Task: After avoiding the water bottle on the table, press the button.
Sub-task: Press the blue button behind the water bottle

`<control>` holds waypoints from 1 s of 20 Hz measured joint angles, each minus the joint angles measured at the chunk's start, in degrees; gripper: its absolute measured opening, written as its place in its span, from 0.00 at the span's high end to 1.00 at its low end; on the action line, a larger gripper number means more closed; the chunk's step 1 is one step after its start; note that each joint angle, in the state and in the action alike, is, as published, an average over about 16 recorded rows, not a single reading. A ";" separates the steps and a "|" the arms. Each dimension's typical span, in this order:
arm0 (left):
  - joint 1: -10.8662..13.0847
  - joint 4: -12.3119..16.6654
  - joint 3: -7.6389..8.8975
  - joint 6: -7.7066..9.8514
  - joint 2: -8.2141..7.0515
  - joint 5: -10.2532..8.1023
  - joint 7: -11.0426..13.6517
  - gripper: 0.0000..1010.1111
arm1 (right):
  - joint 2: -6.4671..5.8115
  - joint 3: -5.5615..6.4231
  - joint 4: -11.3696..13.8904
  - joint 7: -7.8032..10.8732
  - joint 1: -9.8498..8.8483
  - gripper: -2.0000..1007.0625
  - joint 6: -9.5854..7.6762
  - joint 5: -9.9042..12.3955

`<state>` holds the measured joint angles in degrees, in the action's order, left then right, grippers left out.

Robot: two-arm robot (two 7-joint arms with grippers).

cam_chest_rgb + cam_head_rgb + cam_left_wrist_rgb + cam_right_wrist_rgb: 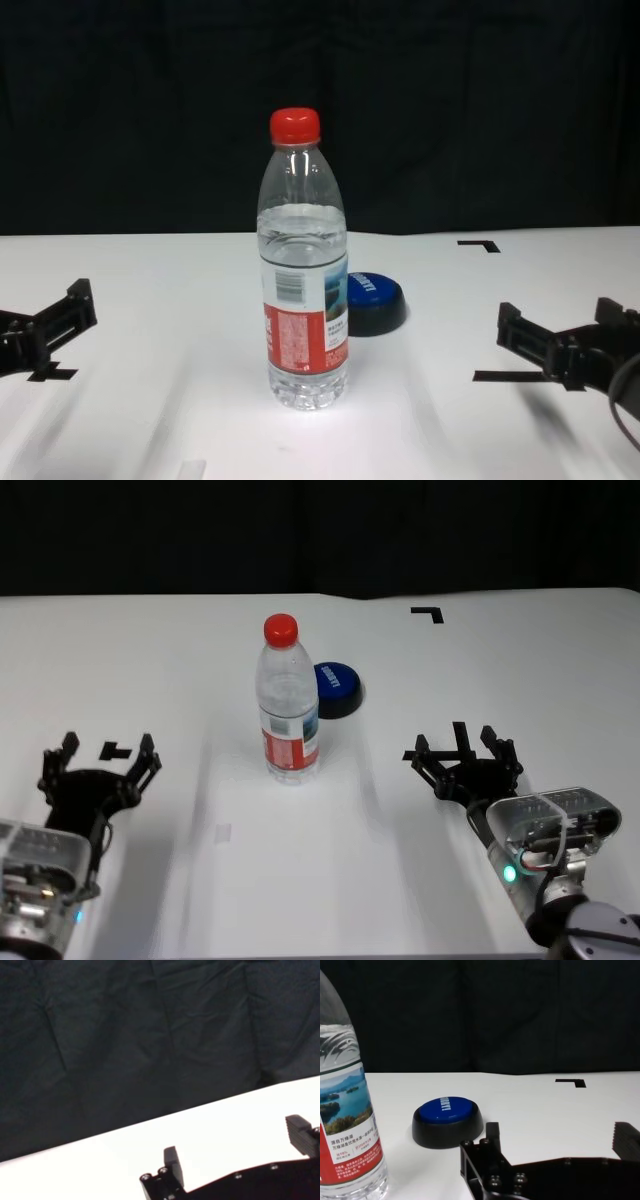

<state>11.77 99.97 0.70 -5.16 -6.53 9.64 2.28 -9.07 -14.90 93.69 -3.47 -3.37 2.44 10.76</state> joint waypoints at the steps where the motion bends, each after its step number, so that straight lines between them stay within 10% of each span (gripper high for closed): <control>1: -0.01 -0.03 0.00 0.02 0.02 0.05 -0.01 0.01 | 0.00 0.00 0.00 0.00 0.00 0.00 0.00 0.00; 20: -0.17 -0.26 -0.05 -0.01 0.05 0.22 -0.06 0.01 | 0.03 0.02 0.00 0.03 0.01 0.00 0.01 -0.05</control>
<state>11.60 99.71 0.65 -5.18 -6.48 9.86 2.21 -9.04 -14.88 93.69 -3.44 -3.36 2.45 10.72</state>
